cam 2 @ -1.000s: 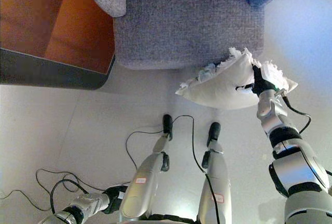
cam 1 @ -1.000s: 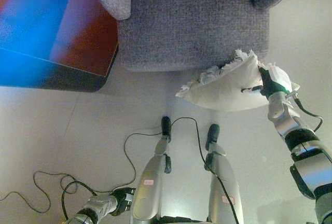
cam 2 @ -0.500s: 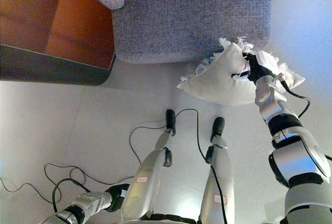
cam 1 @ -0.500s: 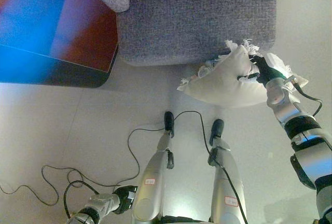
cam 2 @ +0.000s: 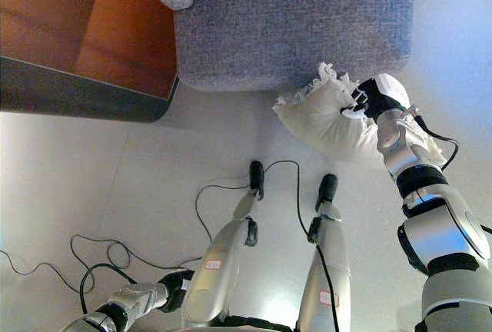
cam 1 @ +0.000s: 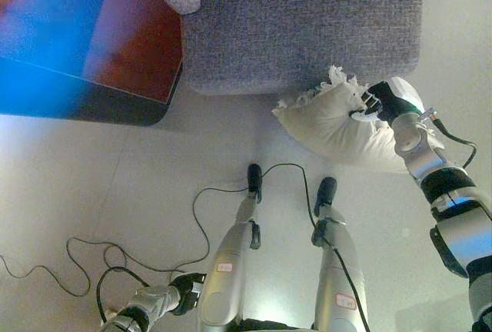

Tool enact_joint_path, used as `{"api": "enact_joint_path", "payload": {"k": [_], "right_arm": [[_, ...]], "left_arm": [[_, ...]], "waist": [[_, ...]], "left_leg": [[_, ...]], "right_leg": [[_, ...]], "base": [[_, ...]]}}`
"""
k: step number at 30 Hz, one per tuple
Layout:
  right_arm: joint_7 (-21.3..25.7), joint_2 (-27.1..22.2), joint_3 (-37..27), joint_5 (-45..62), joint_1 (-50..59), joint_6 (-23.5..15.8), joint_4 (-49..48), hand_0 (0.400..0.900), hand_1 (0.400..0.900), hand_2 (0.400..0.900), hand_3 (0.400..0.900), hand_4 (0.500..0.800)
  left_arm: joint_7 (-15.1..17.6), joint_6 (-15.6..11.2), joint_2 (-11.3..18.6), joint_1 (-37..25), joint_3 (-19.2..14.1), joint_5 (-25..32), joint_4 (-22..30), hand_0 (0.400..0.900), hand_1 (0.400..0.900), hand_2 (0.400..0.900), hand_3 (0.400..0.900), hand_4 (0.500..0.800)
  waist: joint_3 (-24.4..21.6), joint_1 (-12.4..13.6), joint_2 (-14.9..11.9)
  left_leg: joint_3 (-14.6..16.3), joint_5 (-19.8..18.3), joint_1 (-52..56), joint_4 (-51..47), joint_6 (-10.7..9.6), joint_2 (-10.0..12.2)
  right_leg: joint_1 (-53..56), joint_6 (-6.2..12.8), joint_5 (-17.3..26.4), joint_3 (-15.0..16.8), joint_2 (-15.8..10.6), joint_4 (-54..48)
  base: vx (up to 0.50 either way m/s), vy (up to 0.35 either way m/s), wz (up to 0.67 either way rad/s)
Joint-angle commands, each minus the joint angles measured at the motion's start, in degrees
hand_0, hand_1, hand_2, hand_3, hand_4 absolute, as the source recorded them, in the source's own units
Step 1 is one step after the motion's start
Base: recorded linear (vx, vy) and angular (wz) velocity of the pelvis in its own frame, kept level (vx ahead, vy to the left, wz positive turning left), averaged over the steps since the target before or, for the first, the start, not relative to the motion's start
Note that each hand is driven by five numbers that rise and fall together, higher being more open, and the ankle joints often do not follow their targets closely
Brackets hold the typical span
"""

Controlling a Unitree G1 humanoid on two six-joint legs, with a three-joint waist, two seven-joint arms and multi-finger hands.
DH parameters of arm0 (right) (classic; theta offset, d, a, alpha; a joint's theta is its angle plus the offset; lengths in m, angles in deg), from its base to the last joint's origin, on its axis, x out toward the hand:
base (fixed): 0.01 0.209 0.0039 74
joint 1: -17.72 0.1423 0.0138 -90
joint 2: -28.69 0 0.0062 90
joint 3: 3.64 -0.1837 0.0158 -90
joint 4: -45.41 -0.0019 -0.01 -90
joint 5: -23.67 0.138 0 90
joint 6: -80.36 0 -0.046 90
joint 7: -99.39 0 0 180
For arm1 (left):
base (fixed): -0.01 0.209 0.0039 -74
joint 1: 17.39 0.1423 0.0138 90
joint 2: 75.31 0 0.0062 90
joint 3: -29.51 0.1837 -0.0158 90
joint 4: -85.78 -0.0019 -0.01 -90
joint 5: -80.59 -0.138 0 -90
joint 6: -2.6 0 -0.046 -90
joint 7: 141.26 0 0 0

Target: Pick up the pillow and put it on the sofa.

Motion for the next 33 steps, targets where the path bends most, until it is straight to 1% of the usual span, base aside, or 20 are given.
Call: {"api": "enact_joint_path", "payload": {"k": [1,7,10,14,15,18,24,27,33], "right_arm": [[1.1,-6.2,1.6,1.6,6.2,-3.5,-3.9,0.400,0.400,0.400,0.400,0.500],[-0.1,-5.7,1.4,1.3,4.6,-5.9,-5.3,0.400,0.400,0.400,0.400,0.500],[-0.8,-5.6,1.3,1.1,3.6,-7.4,-6.7,0.400,0.400,0.400,0.400,0.500],[-1.8,-5.7,0.7,0.6,1.4,-8.7,-9.2,0.400,0.400,0.400,0.400,0.500],[-2.8,-6.1,0.5,0.7,0.6,-9.0,-10.2,0.400,0.400,0.400,0.400,0.500],[-5.2,-7.1,0.1,0.6,-1.5,-9.3,-12.9,0.400,0.400,0.400,0.400,0.500],[-11.3,-9.6,-2.1,1.9,-7.6,-10.7,-18.8,0.400,0.400,0.400,0.400,0.500],[-13.9,-10.1,-4.5,1.8,-11.7,-11.3,-22.4,0.400,0.400,0.400,0.400,0.500],[-20.3,-11.3,-9.5,2.8,-16.4,-10.4,-28.3,0.400,0.400,0.400,0.400,0.500]], "left_arm": [[-1.9,1.0,-0.6,0.6,0.4,2.2,-0.8,0.900,0.900,0.900,0.900,0.800],[-2.2,2.2,-0.4,0.4,0.3,2.2,-0.3,0.900,0.900,0.900,0.900,0.800],[-2.7,2.5,0.0,0.5,-0.4,1.6,-0.2,0.900,0.900,0.900,0.900,0.800],[-3.1,3.2,0.6,0.8,-1.0,0.9,0.0,0.900,0.900,0.900,0.900,0.800],[-3.5,3.7,0.9,1.0,-1.3,0.4,-0.1,0.900,0.900,0.900,0.900,0.800],[-4.2,4.3,1.4,1.9,-2.2,-0.6,-0.1,0.900,0.900,0.900,0.900,0.800],[-6.0,5.6,2.3,4.3,-4.1,-2.3,-0.3,0.900,0.900,0.900,0.900,0.800],[-6.8,6.7,2.7,5.5,-5.5,-3.7,-0.7,0.900,0.900,0.900,0.900,0.800],[-8.8,9.0,2.7,7.9,-8.6,-6.2,-2.0,0.900,0.900,0.900,0.900,0.800]], "waist": [[0.9,-0.9,1.3],[0.9,-1.5,-0.2],[0.8,-1.7,-1.6],[-0.9,-1.9,-3.8],[-1.7,-2.1,-4.7],[-3.8,-2.5,-6.1],[-8.3,-3.3,-8.6],[-10.9,-3.7,-9.9],[-15.6,-4.0,-11.9]], "left_leg": [[-2.6,-7.1,0.1,4.7,-0.9,-2.4],[-2.6,-8.0,4.4,4.0,-0.7,-2.3],[-2.3,-8.6,7.9,3.4,-0.7,-2.1],[-1.8,-9.3,11.3,2.0,-0.6,-1.5],[-1.5,-9.6,13.1,1.4,-0.7,-1.4],[-1.1,-10.0,16.0,0.0,-0.8,-0.9],[-0.6,-11.1,22.2,-2.2,-1.2,-0.3],[-0.8,-11.7,24.6,-2.6,-1.2,-0.4],[-1.1,-12.8,28.7,-3.0,-1.0,-0.7]], "right_leg": [[3.4,-0.59,-5.7,-2.0,4.4,2.3],[7.8,-0.50,-5.2,-2.2,4.6,-0.1],[11.4,-0.23,-4.7,-2.5,4.4,-2.0],[15.2,0.41,-3.4,-2.8,4.3,-5.0],[17.1,0.74,-3.2,-2.9,4.2,-6.2],[20.6,1.24,-2.1,-3.2,4.3,-9.2],[28.1,1.68,-1.0,-3.5,4.6,-14.4],[31.1,1.72,-0.6,-3.5,4.8,-15.9],[36.1,2.02,0.1,-3.0,4.9,-18.8]], "base": [[0.00,0.000,0.00],[0.00,0.000,0.00],[0.00,0.000,0.00],[0.04,-0.033,0.03],[0.08,-0.037,0.01],[0.09,-0.025,0.00],[0.12,-0.002,0.01],[0.13,0.011,0.00],[0.14,0.035,0.03]]}}
